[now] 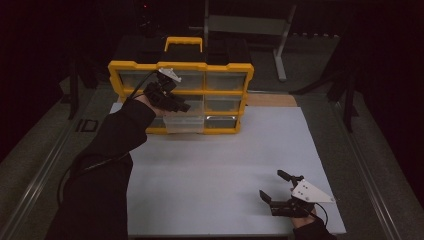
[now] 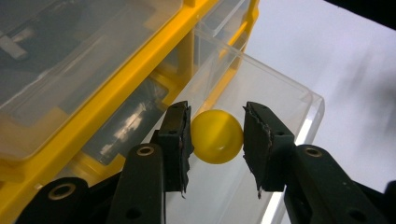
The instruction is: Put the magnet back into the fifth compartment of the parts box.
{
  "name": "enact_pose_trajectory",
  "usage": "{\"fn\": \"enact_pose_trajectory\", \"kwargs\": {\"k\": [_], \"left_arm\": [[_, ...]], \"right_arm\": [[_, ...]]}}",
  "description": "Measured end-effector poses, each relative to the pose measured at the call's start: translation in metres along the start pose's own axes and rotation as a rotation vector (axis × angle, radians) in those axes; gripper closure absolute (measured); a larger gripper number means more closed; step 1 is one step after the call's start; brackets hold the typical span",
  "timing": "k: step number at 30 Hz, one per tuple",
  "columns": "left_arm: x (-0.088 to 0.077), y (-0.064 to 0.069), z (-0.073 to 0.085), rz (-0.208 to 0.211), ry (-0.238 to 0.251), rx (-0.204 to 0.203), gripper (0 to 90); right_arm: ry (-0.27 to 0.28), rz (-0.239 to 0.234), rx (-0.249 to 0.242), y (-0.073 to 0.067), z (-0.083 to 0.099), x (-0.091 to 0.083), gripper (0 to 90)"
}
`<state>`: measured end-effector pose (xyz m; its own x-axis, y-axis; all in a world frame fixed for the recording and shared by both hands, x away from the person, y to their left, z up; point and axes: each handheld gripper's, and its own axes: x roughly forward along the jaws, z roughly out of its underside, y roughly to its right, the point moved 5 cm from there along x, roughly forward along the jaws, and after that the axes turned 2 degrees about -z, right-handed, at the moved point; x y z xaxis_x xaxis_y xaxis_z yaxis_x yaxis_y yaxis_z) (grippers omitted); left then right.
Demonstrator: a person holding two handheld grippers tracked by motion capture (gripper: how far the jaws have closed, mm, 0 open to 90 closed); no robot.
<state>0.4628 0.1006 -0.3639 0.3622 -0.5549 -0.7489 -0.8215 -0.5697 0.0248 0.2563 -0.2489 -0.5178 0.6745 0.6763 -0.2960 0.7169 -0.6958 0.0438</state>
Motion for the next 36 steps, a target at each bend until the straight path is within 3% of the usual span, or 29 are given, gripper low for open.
{"fn": "enact_pose_trajectory", "kwargs": {"k": [9, 14, 19, 26, 28, 29, 30, 36], "left_arm": [[-0.003, 0.001, -0.002, 0.004, 0.042, -0.009, 59.6], [-0.003, 0.001, 0.001, 0.005, 0.032, -0.031, 26.2], [-0.006, 0.002, 0.003, -0.005, 0.050, -0.036, 10.6], [-0.010, 0.002, 0.004, 0.011, 0.077, -0.047, 0.0], [-0.011, 0.003, 0.005, 0.026, 0.085, -0.051, 0.0], [-0.011, 0.002, 0.005, 0.011, 0.094, -0.048, 0.0], [-0.011, 0.003, 0.005, 0.025, 0.097, -0.048, 0.0], [-0.010, 0.002, 0.005, 0.013, 0.105, -0.045, 0.0]], "right_arm": [[-0.001, 0.000, 0.001, 0.000, 0.000, 0.000, 8.7], [-0.001, 0.002, 0.003, 0.000, 0.000, -0.001, 8.7], [-0.001, 0.002, 0.000, 0.000, 0.000, 0.000, 8.7], [-0.002, 0.005, 0.000, 0.000, 0.000, 0.000, 8.7], [-0.002, 0.004, -0.002, 0.000, -0.001, -0.001, 8.7], [-0.002, 0.005, -0.002, 0.000, -0.001, -0.001, 8.7], [-0.002, 0.004, -0.001, 0.000, -0.001, -0.001, 8.7], [-0.001, 0.008, -0.005, 0.000, -0.001, -0.001, 8.7]]}}
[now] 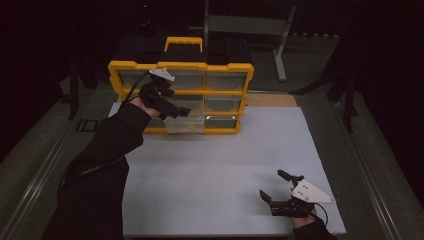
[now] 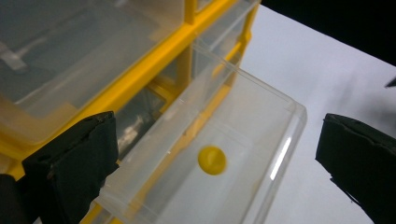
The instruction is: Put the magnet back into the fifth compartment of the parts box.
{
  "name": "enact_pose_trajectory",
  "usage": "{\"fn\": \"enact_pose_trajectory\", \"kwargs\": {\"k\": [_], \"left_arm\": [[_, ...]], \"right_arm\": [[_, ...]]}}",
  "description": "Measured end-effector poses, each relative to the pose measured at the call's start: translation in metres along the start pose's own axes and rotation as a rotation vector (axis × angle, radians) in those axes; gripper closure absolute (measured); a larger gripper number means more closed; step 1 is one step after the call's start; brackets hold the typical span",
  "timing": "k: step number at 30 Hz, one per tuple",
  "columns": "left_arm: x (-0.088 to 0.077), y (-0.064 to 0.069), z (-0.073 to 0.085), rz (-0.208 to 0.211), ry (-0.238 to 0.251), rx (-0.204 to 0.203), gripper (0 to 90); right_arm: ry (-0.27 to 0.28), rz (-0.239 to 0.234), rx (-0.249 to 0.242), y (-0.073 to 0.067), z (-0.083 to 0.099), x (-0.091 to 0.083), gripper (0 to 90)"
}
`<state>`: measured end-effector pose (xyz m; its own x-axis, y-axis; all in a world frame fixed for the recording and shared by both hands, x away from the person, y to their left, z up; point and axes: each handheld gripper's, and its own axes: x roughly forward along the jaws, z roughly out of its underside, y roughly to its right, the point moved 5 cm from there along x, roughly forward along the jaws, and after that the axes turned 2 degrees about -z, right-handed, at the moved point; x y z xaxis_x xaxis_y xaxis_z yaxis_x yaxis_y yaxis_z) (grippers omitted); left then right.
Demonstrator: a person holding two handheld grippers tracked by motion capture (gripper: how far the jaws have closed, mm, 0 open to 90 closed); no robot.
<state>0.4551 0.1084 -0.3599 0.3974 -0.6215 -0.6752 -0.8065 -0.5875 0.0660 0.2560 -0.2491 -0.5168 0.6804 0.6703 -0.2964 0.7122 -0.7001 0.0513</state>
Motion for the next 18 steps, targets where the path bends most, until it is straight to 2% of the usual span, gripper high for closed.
{"fn": "enact_pose_trajectory", "kwargs": {"k": [2, 9, 18], "left_arm": [[-0.0001, -0.0002, 0.0000, -0.016, 0.001, 0.009, 0.0], [-0.0056, 0.0040, -0.0015, -0.013, 0.030, 0.046, 0.0], [-0.0095, 0.0087, -0.0072, -0.015, 0.066, 0.056, 0.0]], "right_arm": [[-0.002, 0.001, 0.000, 0.0001, 0.0002, 0.0000, 8.7], [-0.003, 0.004, 0.002, 0.0008, 0.0008, -0.0008, 8.7], [-0.004, 0.008, 0.008, 0.0016, 0.0014, -0.0011, 8.7]]}}
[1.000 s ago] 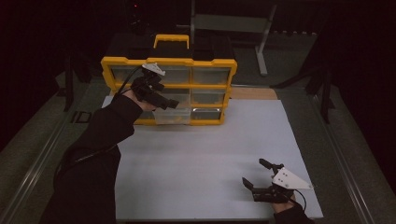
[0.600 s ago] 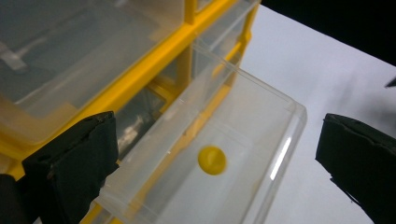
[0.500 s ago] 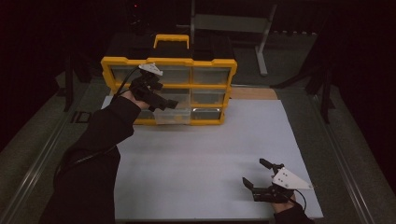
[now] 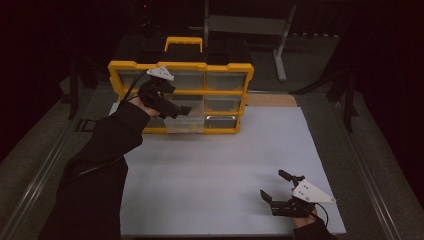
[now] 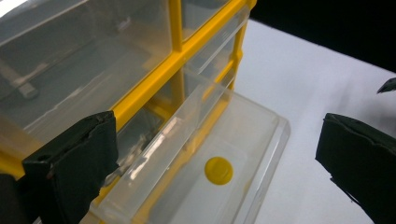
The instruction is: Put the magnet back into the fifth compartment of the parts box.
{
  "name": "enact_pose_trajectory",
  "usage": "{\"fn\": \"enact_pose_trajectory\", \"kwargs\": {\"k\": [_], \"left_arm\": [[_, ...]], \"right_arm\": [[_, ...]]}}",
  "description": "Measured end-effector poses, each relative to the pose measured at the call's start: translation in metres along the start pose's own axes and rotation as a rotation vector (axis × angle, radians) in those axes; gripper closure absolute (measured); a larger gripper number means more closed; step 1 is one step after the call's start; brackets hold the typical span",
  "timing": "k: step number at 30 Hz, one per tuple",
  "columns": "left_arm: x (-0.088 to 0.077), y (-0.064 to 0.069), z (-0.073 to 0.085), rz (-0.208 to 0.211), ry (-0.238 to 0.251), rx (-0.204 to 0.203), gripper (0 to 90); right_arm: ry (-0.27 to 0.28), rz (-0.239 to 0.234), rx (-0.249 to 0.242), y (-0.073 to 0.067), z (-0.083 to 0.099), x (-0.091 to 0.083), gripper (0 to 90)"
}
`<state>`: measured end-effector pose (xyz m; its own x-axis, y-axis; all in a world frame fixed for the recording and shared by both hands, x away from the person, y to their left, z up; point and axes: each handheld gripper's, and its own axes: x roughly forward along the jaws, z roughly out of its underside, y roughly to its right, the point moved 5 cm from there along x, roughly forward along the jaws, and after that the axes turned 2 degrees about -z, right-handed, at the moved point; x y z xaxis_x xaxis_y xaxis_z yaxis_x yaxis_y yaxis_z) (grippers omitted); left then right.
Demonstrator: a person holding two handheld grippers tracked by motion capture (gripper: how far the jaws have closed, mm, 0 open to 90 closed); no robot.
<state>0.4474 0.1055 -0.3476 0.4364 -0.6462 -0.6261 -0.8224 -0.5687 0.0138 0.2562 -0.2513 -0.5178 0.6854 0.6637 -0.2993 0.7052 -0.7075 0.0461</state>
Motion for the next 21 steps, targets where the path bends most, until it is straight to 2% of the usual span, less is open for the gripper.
{"fn": "enact_pose_trajectory", "kwargs": {"k": [9, 10, 17, 21], "left_arm": [[-0.003, 0.000, 0.001, -0.007, 0.043, -0.002, 0.0], [-0.005, -0.001, 0.003, -0.008, 0.059, -0.007, 0.0], [-0.009, -0.001, 0.009, 0.003, 0.079, -0.021, 0.0], [-0.013, 0.000, 0.011, 0.010, 0.108, -0.022, 0.0]], "right_arm": [[-0.009, 0.007, -0.012, 0.000, 0.000, 0.002, 8.7], [-0.010, 0.007, -0.014, 0.000, 0.000, 0.002, 8.8], [-0.008, 0.007, -0.011, -0.001, -0.001, 0.002, 8.7], [-0.008, 0.006, -0.010, -0.001, -0.002, 0.002, 8.7]]}}
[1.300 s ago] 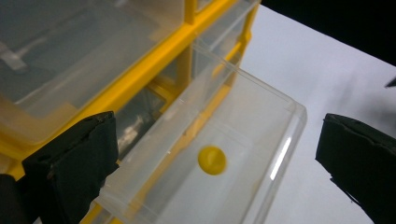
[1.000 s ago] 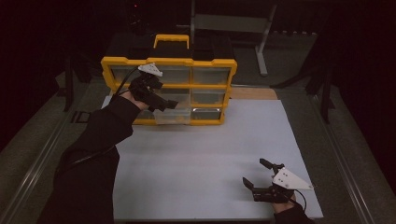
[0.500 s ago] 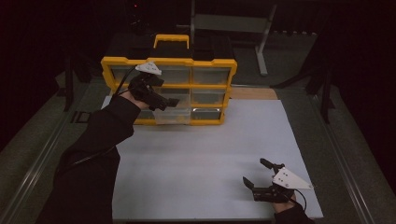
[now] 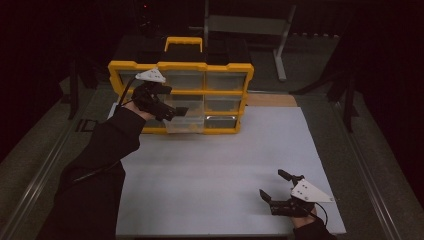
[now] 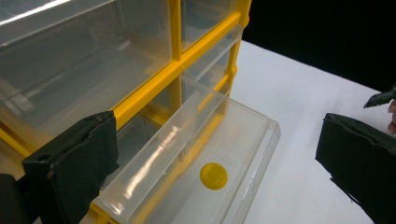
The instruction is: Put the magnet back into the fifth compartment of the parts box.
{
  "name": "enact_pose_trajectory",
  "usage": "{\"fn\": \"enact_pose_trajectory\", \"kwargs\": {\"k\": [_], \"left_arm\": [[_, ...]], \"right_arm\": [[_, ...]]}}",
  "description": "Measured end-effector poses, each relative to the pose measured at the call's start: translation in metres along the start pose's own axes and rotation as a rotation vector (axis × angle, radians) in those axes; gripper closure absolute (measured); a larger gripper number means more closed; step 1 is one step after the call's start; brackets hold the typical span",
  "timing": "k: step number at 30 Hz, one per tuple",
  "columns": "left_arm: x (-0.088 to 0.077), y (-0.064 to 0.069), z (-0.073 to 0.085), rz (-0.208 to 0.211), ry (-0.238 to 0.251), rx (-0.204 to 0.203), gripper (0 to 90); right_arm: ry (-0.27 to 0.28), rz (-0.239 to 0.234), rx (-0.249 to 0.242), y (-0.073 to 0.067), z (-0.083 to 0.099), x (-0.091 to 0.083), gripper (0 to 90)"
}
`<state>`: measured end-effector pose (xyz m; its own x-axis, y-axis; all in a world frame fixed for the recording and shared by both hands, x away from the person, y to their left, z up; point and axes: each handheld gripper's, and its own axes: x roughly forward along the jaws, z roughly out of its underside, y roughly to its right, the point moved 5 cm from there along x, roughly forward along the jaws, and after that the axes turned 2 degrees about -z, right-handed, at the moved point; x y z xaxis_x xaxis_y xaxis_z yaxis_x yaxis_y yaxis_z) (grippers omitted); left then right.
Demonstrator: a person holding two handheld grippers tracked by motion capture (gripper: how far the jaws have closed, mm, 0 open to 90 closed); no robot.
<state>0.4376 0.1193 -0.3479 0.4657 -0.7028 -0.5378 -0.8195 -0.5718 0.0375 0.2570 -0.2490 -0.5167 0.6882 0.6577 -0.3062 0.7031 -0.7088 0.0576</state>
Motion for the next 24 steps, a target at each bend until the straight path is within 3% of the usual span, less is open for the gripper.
{"fn": "enact_pose_trajectory", "kwargs": {"k": [13, 24], "left_arm": [[-0.015, 0.008, 0.004, 0.002, 0.048, 0.007, 0.0], [-0.033, 0.011, 0.021, 0.014, 0.092, 0.002, 0.0]], "right_arm": [[0.016, 0.006, 0.007, 0.005, -0.003, -0.003, 8.7], [0.018, -0.022, 0.004, 0.002, -0.006, -0.001, 8.7]]}}
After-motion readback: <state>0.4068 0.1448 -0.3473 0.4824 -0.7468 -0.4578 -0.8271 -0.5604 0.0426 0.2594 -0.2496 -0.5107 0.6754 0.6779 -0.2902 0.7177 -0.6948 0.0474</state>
